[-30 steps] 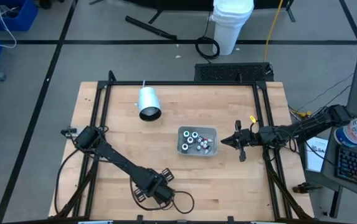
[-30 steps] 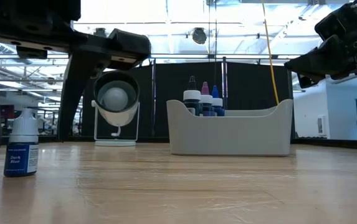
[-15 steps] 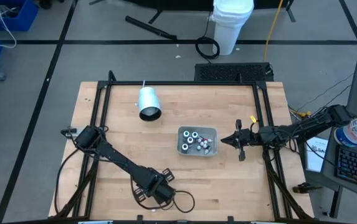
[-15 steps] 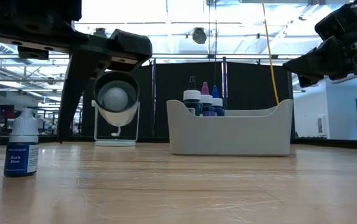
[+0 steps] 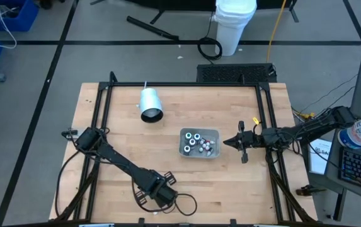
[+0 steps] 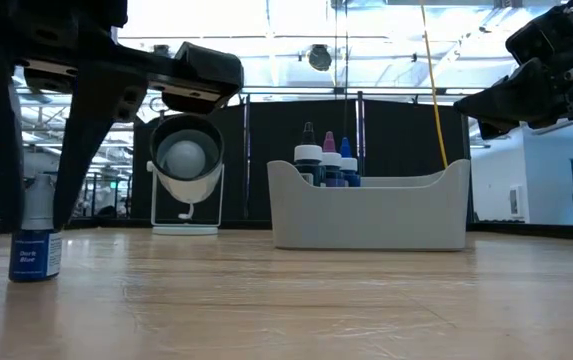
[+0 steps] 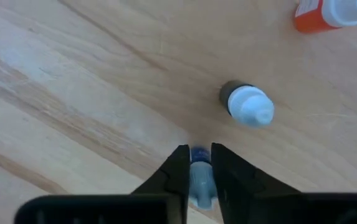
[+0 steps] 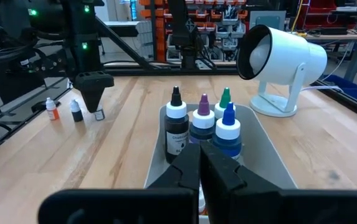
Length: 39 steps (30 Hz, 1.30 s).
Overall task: Pick & Place food coloring
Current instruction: Put the bottom small blue food coloring bottle into the white bin
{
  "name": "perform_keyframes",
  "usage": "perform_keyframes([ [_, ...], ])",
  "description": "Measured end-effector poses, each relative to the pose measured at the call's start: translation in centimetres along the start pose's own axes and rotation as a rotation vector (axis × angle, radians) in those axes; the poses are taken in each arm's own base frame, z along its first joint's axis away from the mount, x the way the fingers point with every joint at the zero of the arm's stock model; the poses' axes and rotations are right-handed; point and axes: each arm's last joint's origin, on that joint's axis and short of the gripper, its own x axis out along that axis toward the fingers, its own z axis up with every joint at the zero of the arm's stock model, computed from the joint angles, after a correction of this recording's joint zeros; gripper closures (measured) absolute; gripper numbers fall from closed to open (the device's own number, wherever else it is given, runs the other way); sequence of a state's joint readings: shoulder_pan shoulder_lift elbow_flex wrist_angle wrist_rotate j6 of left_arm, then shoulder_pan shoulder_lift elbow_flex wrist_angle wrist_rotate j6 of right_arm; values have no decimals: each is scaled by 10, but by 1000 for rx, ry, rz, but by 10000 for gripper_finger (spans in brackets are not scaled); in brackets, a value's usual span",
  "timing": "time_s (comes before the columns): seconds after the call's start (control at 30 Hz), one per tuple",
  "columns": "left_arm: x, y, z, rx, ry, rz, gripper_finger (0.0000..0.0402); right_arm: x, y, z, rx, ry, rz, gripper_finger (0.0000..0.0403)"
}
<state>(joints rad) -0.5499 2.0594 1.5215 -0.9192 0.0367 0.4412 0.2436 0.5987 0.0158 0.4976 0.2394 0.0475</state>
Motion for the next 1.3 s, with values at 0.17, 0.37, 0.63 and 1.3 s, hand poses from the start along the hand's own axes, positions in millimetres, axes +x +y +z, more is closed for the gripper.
perform_keyframes([
  [0.17, -5, -2, -5, 1, 39, -7, 355, 0, 0, 0, 0, 0, 0, 403],
  [0.37, -43, -2, -29, -39, 127, -8, 373, 0, 0, 0, -11, 0, 0, 403],
  [0.63, -132, 10, -63, -159, -136, 122, 395, 0, 0, 1, -6, -11, 1, 403],
  [1.3, -151, 18, -67, -258, -324, 122, 374, 0, 0, -1, 31, 7, 1, 403],
])
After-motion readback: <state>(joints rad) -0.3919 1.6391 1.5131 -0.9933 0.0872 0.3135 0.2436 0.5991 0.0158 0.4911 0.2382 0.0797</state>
